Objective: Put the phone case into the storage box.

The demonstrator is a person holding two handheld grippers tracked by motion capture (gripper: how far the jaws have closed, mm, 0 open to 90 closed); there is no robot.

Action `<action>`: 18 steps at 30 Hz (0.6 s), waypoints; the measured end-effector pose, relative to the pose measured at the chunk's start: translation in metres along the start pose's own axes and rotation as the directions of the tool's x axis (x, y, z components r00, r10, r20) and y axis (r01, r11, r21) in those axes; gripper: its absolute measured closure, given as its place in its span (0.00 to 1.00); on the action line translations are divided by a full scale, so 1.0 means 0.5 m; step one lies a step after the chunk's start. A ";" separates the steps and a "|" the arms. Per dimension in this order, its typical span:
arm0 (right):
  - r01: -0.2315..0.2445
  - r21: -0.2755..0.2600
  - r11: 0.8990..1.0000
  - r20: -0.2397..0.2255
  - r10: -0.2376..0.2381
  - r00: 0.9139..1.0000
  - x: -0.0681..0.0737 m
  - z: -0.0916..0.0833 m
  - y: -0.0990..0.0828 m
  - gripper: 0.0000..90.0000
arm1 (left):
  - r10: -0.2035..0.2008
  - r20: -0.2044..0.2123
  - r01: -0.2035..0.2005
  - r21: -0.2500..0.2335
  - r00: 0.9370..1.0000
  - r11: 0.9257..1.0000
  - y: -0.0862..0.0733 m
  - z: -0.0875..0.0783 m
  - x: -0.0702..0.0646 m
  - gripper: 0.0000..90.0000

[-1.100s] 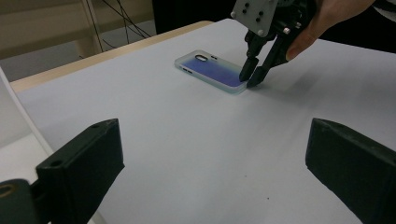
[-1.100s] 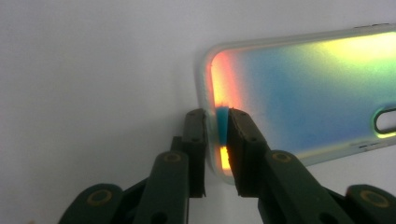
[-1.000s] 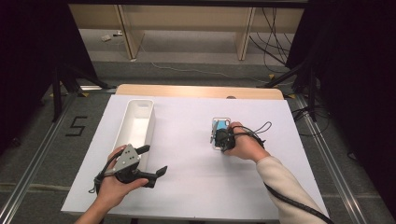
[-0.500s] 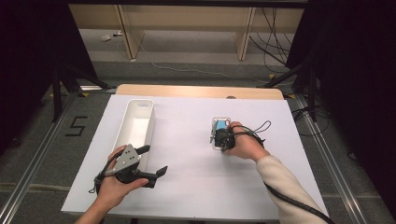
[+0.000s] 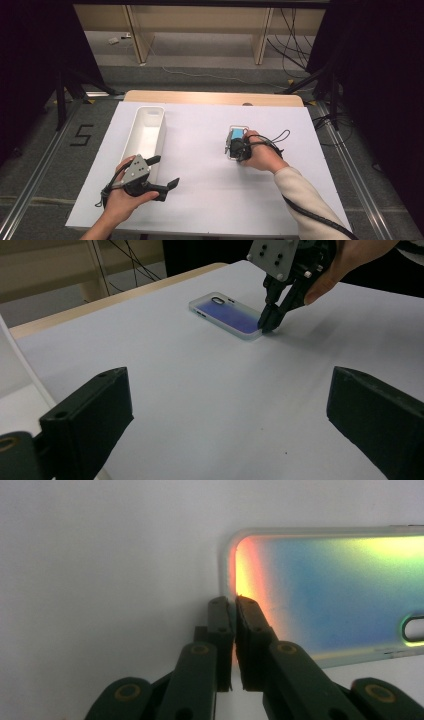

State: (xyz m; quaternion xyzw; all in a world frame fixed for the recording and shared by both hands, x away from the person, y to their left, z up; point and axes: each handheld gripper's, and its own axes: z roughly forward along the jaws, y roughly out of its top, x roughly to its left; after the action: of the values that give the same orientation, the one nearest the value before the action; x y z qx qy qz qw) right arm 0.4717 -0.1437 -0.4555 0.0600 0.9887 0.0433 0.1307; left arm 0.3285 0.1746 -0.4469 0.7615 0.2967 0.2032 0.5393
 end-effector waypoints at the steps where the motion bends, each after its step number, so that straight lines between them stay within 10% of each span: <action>1: 0.008 -0.005 1.000 0.003 -0.008 1.000 0.000 0.001 -0.001 0.97 | 0.000 0.000 0.000 0.000 1.000 1.000 0.000 0.000 0.000 0.04; 18: 0.047 -0.021 0.999 0.018 -0.047 0.999 0.012 -0.003 -0.005 0.98 | 0.003 -0.002 -0.003 -0.001 1.000 1.000 0.000 0.000 0.000 0.04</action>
State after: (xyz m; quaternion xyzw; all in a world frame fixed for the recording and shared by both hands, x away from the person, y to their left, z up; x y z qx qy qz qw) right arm 0.4655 -0.1456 -0.4559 0.0357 0.9881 0.0503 0.1409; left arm 0.3287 0.1745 -0.4469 0.7614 0.2959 0.2051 0.5391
